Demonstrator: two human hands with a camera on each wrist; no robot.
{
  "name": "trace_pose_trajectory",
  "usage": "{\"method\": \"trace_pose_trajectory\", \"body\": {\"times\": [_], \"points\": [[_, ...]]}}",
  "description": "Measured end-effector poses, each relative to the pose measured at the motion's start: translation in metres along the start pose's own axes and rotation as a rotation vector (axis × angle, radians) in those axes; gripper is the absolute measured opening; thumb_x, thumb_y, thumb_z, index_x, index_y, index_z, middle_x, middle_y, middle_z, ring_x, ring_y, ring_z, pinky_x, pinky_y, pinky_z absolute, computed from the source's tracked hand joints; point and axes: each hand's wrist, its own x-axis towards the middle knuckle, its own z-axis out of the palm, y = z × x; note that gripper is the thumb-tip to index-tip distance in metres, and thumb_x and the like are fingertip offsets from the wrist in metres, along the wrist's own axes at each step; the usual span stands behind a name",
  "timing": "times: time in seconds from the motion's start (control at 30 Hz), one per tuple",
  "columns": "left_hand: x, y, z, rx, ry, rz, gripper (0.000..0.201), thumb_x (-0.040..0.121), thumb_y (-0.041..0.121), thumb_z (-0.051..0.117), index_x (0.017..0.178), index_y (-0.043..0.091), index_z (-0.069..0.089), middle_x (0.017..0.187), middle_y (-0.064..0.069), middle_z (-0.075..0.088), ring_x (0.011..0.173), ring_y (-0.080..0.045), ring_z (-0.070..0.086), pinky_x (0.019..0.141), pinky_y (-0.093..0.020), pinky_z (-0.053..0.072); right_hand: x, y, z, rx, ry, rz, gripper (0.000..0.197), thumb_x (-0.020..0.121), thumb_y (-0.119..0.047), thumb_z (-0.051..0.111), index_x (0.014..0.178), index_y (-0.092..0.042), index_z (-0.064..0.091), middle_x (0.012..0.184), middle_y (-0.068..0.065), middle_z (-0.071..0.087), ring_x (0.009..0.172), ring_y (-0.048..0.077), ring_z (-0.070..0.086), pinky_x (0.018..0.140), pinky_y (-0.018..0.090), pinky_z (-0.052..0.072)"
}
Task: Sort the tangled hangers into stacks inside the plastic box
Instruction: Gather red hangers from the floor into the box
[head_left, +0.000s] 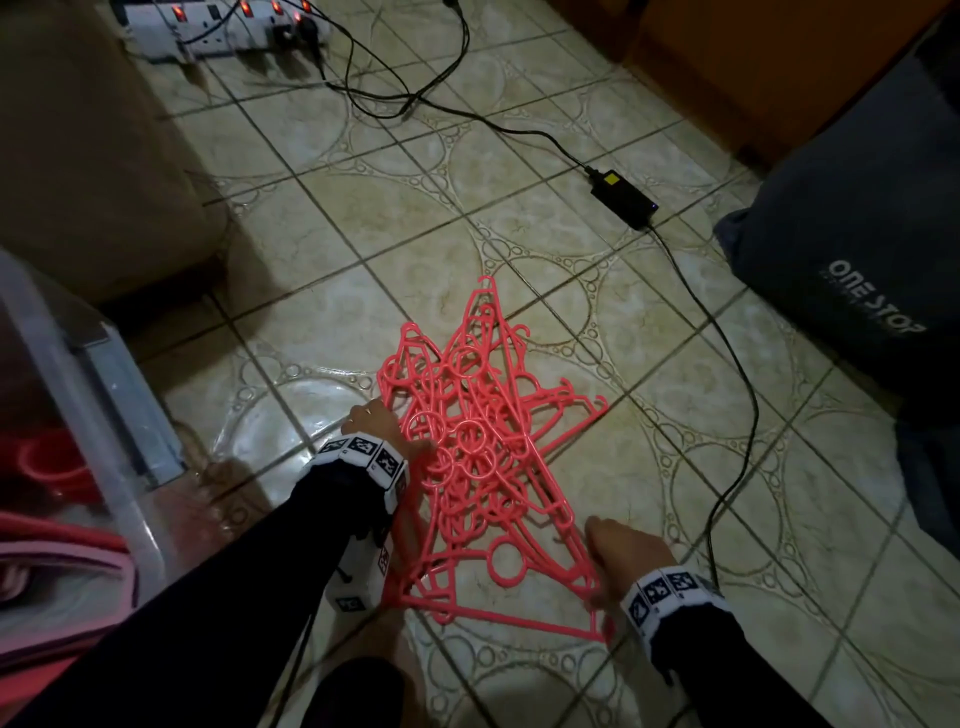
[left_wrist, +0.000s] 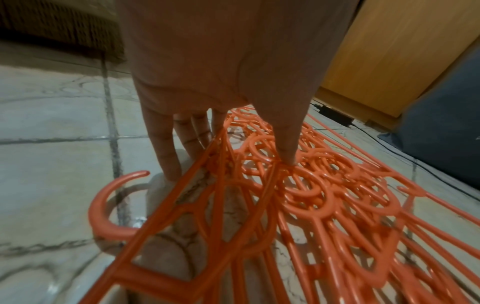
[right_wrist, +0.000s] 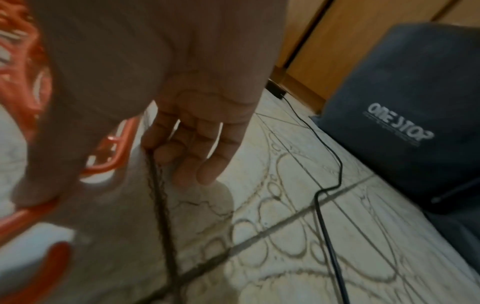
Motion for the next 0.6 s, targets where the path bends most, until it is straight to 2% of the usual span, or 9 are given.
{"method": "trace_pose_trajectory", "body": {"times": [0.07,0.17,0.23,0.3,0.37,0.47,0.53,0.6], "points": [[0.0,0.0,-0.001,0.007,-0.014,0.0,0.086,0.076,0.059,0.067,0.132,0.001,0.037,0.131,-0.018,0.046,0.122,-0.029,0.048,0.096,-0.036,0.041,0.003,0.004,-0.005,0.015,0.015,0.0,0.056,0.066,-0.045,0.074,0.105,-0.021,0.041,0.107,0.001,0.057,0.099,0.025,0.061,0.077,0.033,0.047],[0.001,0.0,0.001,0.047,-0.006,0.006,0.085,0.077,0.06,0.066,0.131,0.001,0.038,0.13,-0.018,0.047,0.12,-0.028,0.049,0.094,-0.035,0.042,0.007,0.018,-0.018,-0.003,0.067,0.044,0.043,0.078,-0.034,0.062,0.111,-0.017,0.041,0.106,0.007,0.062,0.097,0.028,0.062,0.073,0.032,0.046],[0.002,-0.001,0.001,0.069,-0.004,0.005,0.084,0.077,0.061,0.065,0.129,0.001,0.039,0.128,-0.016,0.049,0.118,-0.027,0.051,0.093,-0.034,0.043,0.01,0.025,-0.026,0.032,0.11,0.099,0.039,0.081,-0.024,0.055,0.115,-0.014,0.038,0.103,0.009,0.063,0.092,0.029,0.064,0.07,0.033,0.046],[0.004,-0.001,0.001,0.066,-0.013,-0.004,0.083,0.076,0.061,0.066,0.128,0.001,0.04,0.126,-0.016,0.049,0.117,-0.027,0.051,0.092,-0.034,0.043,0.013,0.031,-0.029,0.146,0.172,0.2,0.032,0.083,-0.018,0.052,0.112,-0.013,0.037,0.099,0.01,0.063,0.088,0.028,0.065,0.069,0.032,0.046],[0.007,-0.001,0.002,0.027,-0.025,-0.013,0.082,0.076,0.058,0.069,0.127,0.001,0.041,0.126,-0.016,0.05,0.117,-0.028,0.051,0.092,-0.035,0.043,0.013,0.034,-0.026,0.311,0.229,0.335,0.032,0.084,-0.019,0.057,0.108,-0.011,0.037,0.099,0.013,0.062,0.089,0.029,0.064,0.07,0.032,0.047],[0.011,-0.002,0.003,0.005,-0.044,-0.016,0.087,0.072,0.06,0.071,0.128,0.001,0.04,0.125,-0.017,0.049,0.116,-0.028,0.051,0.093,-0.036,0.044,0.01,0.04,-0.015,0.505,0.195,0.495,0.054,0.076,-0.029,0.075,0.11,-0.004,0.042,0.103,0.015,0.061,0.094,0.028,0.063,0.073,0.032,0.048],[0.012,-0.004,0.002,0.02,-0.043,-0.009,0.089,0.071,0.061,0.07,0.129,0.001,0.039,0.125,-0.016,0.049,0.116,-0.028,0.051,0.093,-0.037,0.044,0.008,0.044,-0.009,0.533,0.147,0.513,0.059,0.069,-0.028,0.082,0.107,-0.004,0.045,0.101,0.012,0.062,0.092,0.025,0.064,0.072,0.029,0.047],[0.012,-0.004,0.002,0.022,-0.036,-0.001,0.089,0.072,0.061,0.07,0.129,0.001,0.039,0.125,-0.017,0.049,0.116,-0.028,0.051,0.093,-0.036,0.044,0.008,0.047,-0.004,0.534,0.125,0.51,0.054,0.067,-0.024,0.084,0.102,-0.006,0.047,0.096,0.01,0.064,0.089,0.024,0.063,0.073,0.029,0.049]]}}
